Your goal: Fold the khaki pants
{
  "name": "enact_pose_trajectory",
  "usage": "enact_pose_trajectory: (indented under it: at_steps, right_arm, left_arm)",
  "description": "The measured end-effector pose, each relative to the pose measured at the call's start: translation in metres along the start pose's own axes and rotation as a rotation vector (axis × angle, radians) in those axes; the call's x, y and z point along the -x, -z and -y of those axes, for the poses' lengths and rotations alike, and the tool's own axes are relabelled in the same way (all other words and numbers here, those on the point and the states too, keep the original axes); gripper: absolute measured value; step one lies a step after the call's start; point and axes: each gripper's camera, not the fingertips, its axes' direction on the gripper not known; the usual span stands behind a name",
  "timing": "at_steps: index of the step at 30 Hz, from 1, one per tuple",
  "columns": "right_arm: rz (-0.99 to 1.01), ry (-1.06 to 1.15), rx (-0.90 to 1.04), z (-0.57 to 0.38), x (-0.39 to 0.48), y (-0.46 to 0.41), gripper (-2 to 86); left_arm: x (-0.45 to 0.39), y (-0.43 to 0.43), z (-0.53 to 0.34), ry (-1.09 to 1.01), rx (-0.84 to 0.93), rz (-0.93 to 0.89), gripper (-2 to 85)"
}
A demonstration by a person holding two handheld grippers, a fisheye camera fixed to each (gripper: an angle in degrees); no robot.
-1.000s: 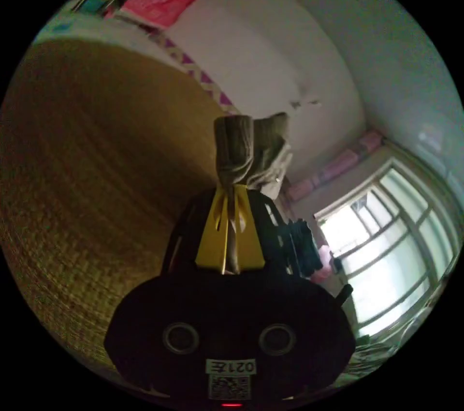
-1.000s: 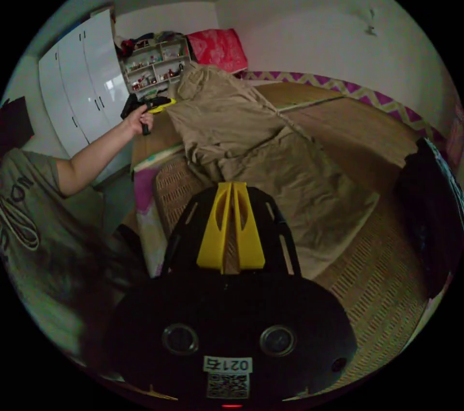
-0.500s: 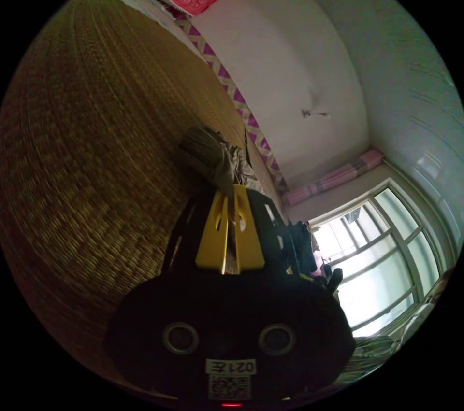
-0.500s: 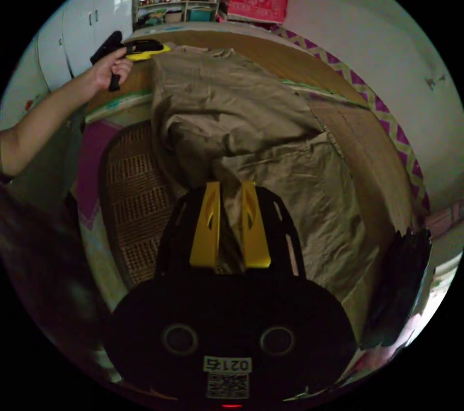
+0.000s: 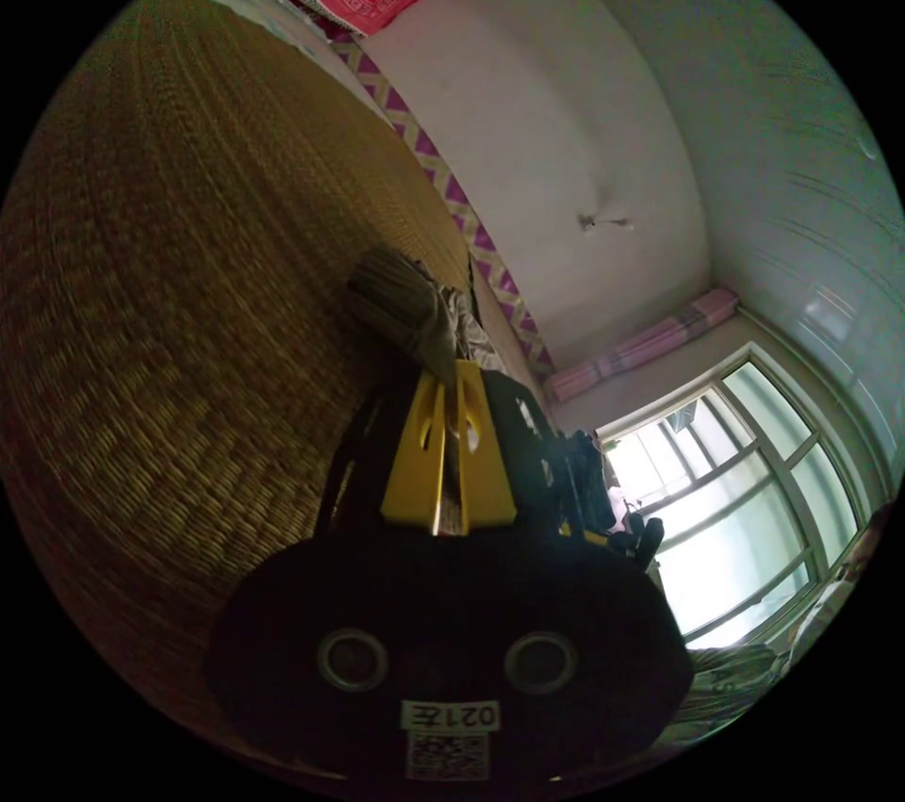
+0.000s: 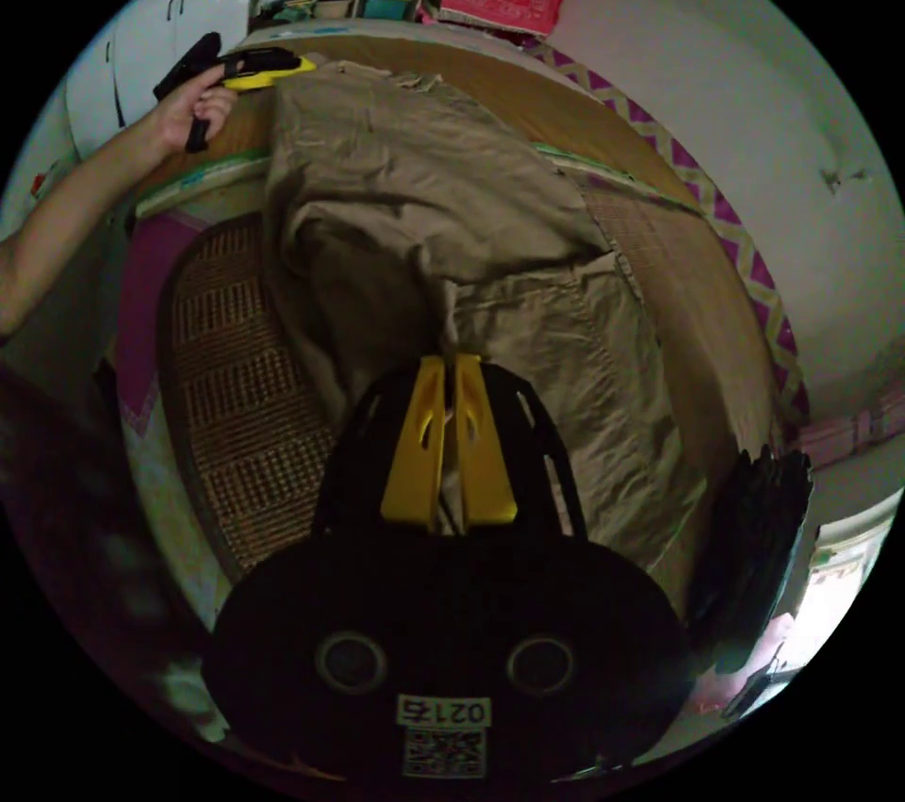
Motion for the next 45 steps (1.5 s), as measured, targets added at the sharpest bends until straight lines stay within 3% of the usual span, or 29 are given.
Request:
enact_pose_trajectory:
  at_steps: [3,6,11,14,18,20,23,27,30,34,38,45]
  right_arm:
    - [0.034,-0.101,-0.059,-0.005,-0.044,0.026,-0.6]
    - [0.156,-0.334,-0.277,-0.05,-0.133,0.102,-0.6]
    - [0.082,-0.796,-0.621,-0.255,-0.301,0.268,-0.4]
    - [0.034,-1.068,-0.682,-0.397,-0.362,0.313,-0.4]
    - [0.134,-1.333,-0.602,-0.535,-0.404,0.28,-0.4]
    - [0.339,-1.476,-0.591,-0.598,-0.415,0.223,-0.2]
    - [0.461,-1.563,-0.582,-0.628,-0.41,0.173,0.6]
    - [0.428,-1.543,-0.602,-0.624,-0.406,0.196,4.3]
    - [0.177,-1.486,-0.601,-0.599,-0.393,0.248,6.8]
    - [-0.032,-0.985,-0.462,-0.462,-0.397,0.272,6.7]
    - [-0.08,-0.556,-0.213,-0.321,-0.413,0.208,8.0]
    - [-0.14,-0.24,0.07,-0.221,-0.435,0.103,9.9]
  left_arm:
    - [-0.002,0.0,0.004,0.004,0.002,0.001,-0.9]
    - [-0.003,-0.002,0.006,0.007,0.003,0.003,-0.9]
    - [-0.006,-0.009,0.006,0.009,0.004,-0.006,-0.9]
    - [-0.008,-0.014,0.004,0.013,0.005,-0.002,-0.9]
    - [-0.006,-0.024,0.002,0.078,0.03,0.019,-0.9]
    - [-0.001,-0.029,0.002,0.138,0.057,0.041,-0.9]
    - [0.0,-0.035,-0.003,0.147,0.099,0.079,-0.8]
    - [-0.005,-0.038,-0.017,0.135,0.105,0.055,-0.3]
    - [-0.036,-0.021,-0.036,-0.02,-0.008,0.082,0.3]
    - [-0.109,-0.049,-0.071,-0.365,-0.082,0.236,1.3]
    - [-0.173,-0.135,-0.1,-0.688,-0.008,0.247,4.6]
    - [-0.207,-0.274,-0.131,-0.953,0.251,0.197,8.7]
